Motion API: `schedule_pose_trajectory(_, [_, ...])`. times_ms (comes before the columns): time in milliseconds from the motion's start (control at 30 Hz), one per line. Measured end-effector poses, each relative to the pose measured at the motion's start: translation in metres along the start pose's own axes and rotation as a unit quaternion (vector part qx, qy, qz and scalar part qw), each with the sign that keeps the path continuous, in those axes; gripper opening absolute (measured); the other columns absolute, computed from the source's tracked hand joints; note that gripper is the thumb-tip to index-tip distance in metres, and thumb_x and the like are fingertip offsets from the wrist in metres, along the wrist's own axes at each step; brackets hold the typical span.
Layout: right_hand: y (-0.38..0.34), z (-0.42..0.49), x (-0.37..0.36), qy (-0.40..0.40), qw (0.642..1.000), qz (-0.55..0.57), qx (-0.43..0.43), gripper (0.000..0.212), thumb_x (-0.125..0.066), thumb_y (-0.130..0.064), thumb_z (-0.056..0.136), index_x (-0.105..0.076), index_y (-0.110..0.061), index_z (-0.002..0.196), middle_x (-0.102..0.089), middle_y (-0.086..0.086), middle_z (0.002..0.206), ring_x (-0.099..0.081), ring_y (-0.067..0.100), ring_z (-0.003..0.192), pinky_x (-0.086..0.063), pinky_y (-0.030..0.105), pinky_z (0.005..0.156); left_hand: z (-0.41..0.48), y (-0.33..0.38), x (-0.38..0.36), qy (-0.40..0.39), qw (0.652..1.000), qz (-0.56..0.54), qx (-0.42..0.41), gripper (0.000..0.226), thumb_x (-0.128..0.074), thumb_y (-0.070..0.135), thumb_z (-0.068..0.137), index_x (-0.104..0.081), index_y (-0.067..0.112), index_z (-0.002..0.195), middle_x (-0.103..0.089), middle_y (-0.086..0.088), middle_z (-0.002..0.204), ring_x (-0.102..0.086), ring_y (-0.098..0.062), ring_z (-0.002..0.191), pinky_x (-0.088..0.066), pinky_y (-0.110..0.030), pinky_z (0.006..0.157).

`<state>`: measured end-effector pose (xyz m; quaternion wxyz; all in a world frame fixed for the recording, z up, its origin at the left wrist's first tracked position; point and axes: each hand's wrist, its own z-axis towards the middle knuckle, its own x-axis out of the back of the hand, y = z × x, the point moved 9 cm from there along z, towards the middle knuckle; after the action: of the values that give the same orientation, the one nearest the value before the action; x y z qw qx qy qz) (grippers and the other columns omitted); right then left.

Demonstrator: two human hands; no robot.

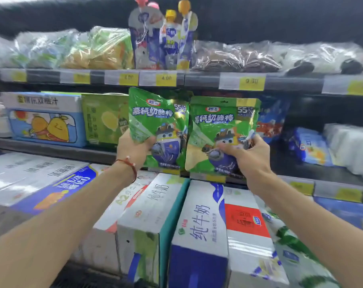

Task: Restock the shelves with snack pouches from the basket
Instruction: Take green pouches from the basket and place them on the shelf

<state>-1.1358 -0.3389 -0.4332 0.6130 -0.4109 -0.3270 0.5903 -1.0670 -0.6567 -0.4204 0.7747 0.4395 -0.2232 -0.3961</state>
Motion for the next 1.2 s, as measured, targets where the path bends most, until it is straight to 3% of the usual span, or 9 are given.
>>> schedule_pose_trajectory(167, [-0.008,0.032,-0.010,0.013,0.998,-0.025,0.053,0.051,-0.097,-0.015,0.063,-0.067,-0.015,0.104,-0.079,0.004,0.093,-0.078,0.026,0.081,-0.064,0.049,0.075,0.031,0.003,-0.030,-0.028,0.999,-0.013,0.009,0.019,-0.071,0.014,0.087,-0.061,0.016,0.102,-0.067,0.006,0.092,-0.064,-0.009,0.085,-0.052,-0.014,0.079])
schedule_pose_trajectory(333, [0.019,0.064,-0.018,0.019,0.997,-0.050,0.053,0.058,-0.098,-0.020,0.062,-0.067,-0.016,0.111,-0.079,0.004,0.099,-0.078,0.024,0.089,-0.063,0.048,0.084,0.056,-0.019,-0.046,-0.038,0.998,0.036,-0.027,0.037,-0.072,0.020,0.087,-0.058,0.011,0.120,-0.063,0.005,0.106,-0.059,-0.008,0.091,-0.039,-0.002,0.065])
schedule_pose_trajectory(500, [0.026,0.085,-0.027,0.022,0.992,-0.108,0.067,0.058,-0.097,-0.022,0.065,-0.062,-0.013,0.111,-0.076,0.003,0.103,-0.075,0.019,0.092,-0.061,0.043,0.089,0.072,-0.050,-0.066,-0.134,0.984,0.118,0.010,0.069,-0.085,0.018,0.072,-0.033,0.022,0.117,-0.056,-0.001,0.119,-0.056,-0.019,0.110,-0.045,-0.032,0.095])
schedule_pose_trajectory(633, [0.028,0.087,-0.031,0.027,0.990,-0.116,0.072,0.056,-0.095,-0.020,0.069,-0.059,-0.013,0.112,-0.074,0.003,0.106,-0.073,0.017,0.095,-0.060,0.039,0.089,0.083,-0.060,-0.058,-0.094,0.985,0.136,0.043,0.071,-0.083,0.022,0.075,-0.023,0.022,0.113,-0.059,0.003,0.105,-0.059,-0.021,0.103,-0.044,-0.032,0.090])
schedule_pose_trajectory(733, [0.030,0.090,-0.030,0.033,0.985,-0.144,0.083,0.058,-0.095,-0.024,0.069,-0.057,-0.015,0.111,-0.072,0.001,0.106,-0.071,0.018,0.097,-0.059,0.042,0.092,0.090,-0.056,-0.057,-0.051,0.979,0.197,0.022,0.065,-0.084,0.036,0.074,-0.035,0.015,0.111,-0.057,-0.003,0.107,-0.053,-0.021,0.094,-0.041,-0.031,0.078])
schedule_pose_trajectory(833, [0.030,0.096,-0.033,0.031,0.979,-0.173,0.100,0.058,-0.094,-0.027,0.070,-0.054,-0.014,0.110,-0.070,-0.001,0.103,-0.069,0.020,0.098,-0.057,0.040,0.090,0.107,-0.067,-0.065,-0.057,0.971,0.226,0.043,0.057,-0.079,0.033,0.080,-0.043,0.009,0.118,-0.054,-0.012,0.125,-0.052,-0.028,0.110,-0.044,-0.037,0.088])
schedule_pose_trajectory(933, [0.030,0.101,-0.037,0.034,0.971,-0.205,0.119,0.056,-0.092,-0.031,0.072,-0.052,-0.011,0.105,-0.066,-0.005,0.094,-0.066,0.017,0.091,-0.052,0.029,0.075,0.122,-0.076,-0.076,-0.071,0.969,0.234,0.040,0.064,-0.076,0.028,0.083,-0.041,0.005,0.131,-0.049,-0.016,0.139,-0.048,-0.032,0.126,-0.041,-0.042,0.101])
schedule_pose_trajectory(1100, [0.038,0.117,-0.036,0.037,0.968,-0.208,0.132,0.043,-0.086,-0.018,0.081,-0.052,-0.008,0.105,-0.059,-0.013,0.087,-0.057,-0.019,0.073,-0.041,0.002,0.059,0.140,-0.087,-0.096,-0.073,0.968,0.236,0.031,0.073,-0.073,0.026,0.086,-0.032,0.002,0.141,-0.045,-0.019,0.144,-0.046,-0.035,0.130,-0.039,-0.041,0.104])
schedule_pose_trajectory(1200, [0.038,0.121,-0.037,0.041,0.966,-0.207,0.148,0.045,-0.087,-0.022,0.080,-0.052,-0.010,0.105,-0.061,-0.010,0.092,-0.057,-0.004,0.079,-0.042,0.006,0.062,0.153,-0.097,-0.106,-0.089,0.966,0.242,0.032,0.073,-0.069,0.025,0.089,-0.027,0.002,0.144,-0.045,-0.020,0.144,-0.046,-0.036,0.129,-0.039,-0.041,0.104])
